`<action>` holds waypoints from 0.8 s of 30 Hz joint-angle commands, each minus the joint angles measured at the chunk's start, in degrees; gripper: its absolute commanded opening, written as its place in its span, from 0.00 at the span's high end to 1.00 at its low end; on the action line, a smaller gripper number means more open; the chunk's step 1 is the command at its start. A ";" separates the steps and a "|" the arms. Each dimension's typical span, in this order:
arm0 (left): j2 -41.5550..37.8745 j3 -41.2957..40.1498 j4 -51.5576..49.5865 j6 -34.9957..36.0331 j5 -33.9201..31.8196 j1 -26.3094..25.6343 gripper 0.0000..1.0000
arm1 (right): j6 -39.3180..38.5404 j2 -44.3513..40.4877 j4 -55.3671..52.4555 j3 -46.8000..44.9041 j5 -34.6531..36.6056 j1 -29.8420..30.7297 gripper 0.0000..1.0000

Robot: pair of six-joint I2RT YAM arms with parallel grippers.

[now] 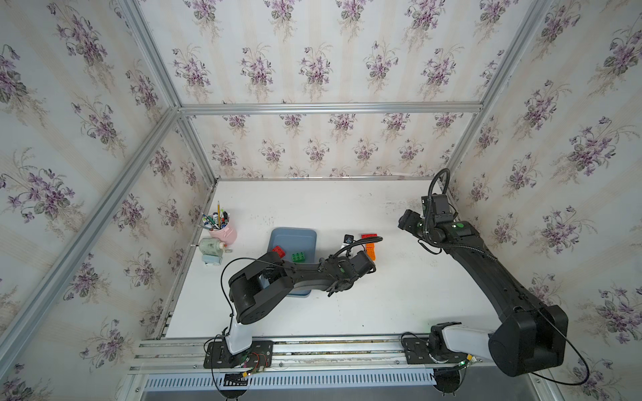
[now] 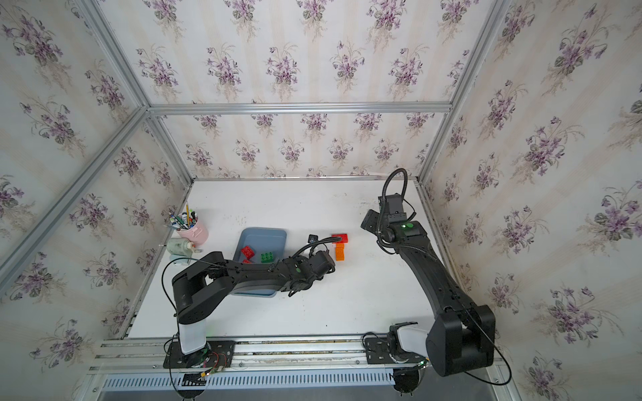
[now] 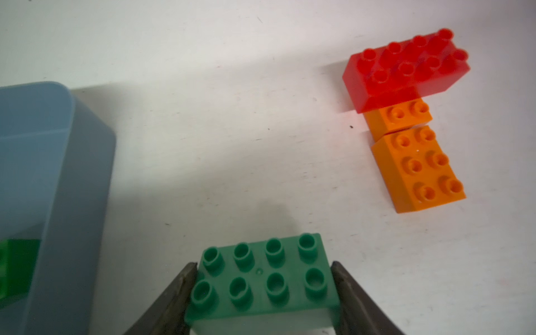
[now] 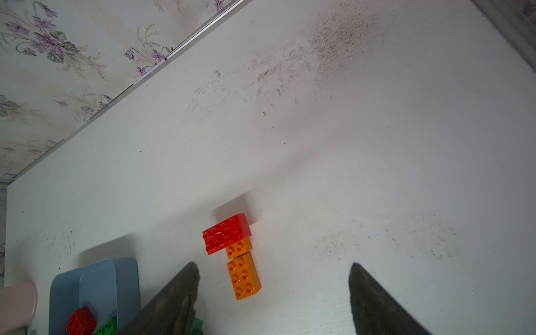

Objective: Assemble a rectangle with lego
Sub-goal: Place the lego brick at the center of the board.

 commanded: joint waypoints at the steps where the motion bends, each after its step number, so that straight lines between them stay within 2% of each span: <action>1: 0.80 -0.37 6.50 2.50 0.48 0.11 0.34 | 0.65 0.33 0.10 0.68 0.18 -0.05 0.19; 7: 2.65 0.80 6.85 3.47 0.65 -0.35 0.33 | 0.75 1.27 -1.08 2.31 0.49 0.00 0.19; 11: 3.78 2.07 4.59 2.66 0.12 -0.45 0.22 | 0.75 0.88 -1.10 2.36 0.81 0.00 0.19; 15: 4.10 2.58 3.35 2.51 0.02 -0.61 0.17 | 0.66 0.79 -1.15 2.03 0.98 0.00 0.19; 17: 3.78 2.58 2.88 2.59 -0.14 -0.87 0.10 | 0.54 0.67 -1.18 2.02 0.98 -0.06 0.19; 20: 2.06 2.40 1.56 2.67 -0.74 -1.12 0.03 | 0.49 0.53 -1.58 2.43 1.06 -0.01 0.19; 24: -4.96 3.13 -5.27 2.96 -3.47 -1.18 0.00 | -0.29 0.33 -2.61 3.58 0.63 0.00 0.19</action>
